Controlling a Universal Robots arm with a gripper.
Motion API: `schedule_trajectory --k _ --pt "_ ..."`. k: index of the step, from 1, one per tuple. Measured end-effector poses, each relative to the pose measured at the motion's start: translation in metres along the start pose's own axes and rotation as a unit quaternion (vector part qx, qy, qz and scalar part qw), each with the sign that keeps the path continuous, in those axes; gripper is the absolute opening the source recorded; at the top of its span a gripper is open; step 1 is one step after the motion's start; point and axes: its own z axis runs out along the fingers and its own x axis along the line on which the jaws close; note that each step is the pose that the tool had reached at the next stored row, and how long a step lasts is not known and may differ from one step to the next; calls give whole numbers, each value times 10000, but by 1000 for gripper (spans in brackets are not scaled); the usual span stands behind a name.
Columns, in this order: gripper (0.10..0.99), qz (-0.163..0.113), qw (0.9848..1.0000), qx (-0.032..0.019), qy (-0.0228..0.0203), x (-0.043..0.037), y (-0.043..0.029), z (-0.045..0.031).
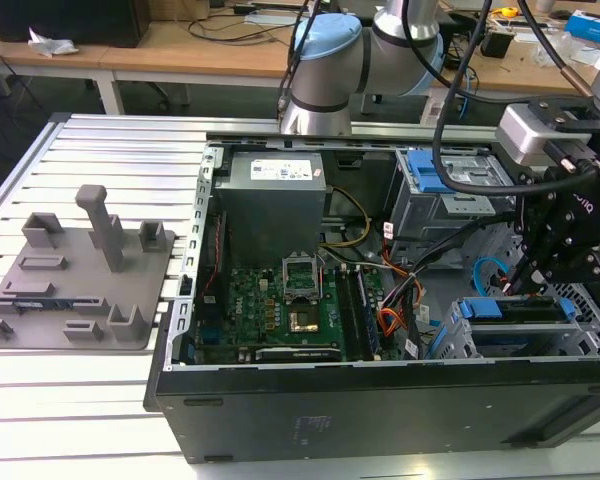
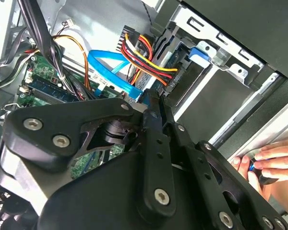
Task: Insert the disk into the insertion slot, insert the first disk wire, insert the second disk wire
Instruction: 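Insert the second disk wire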
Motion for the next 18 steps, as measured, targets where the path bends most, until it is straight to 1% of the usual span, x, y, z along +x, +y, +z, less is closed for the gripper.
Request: schedule_trajectory --k 9,18 --pt "161 19 10000 -1 0 17 -14 1" --pt "161 131 9999 -6 0 35 -23 7"
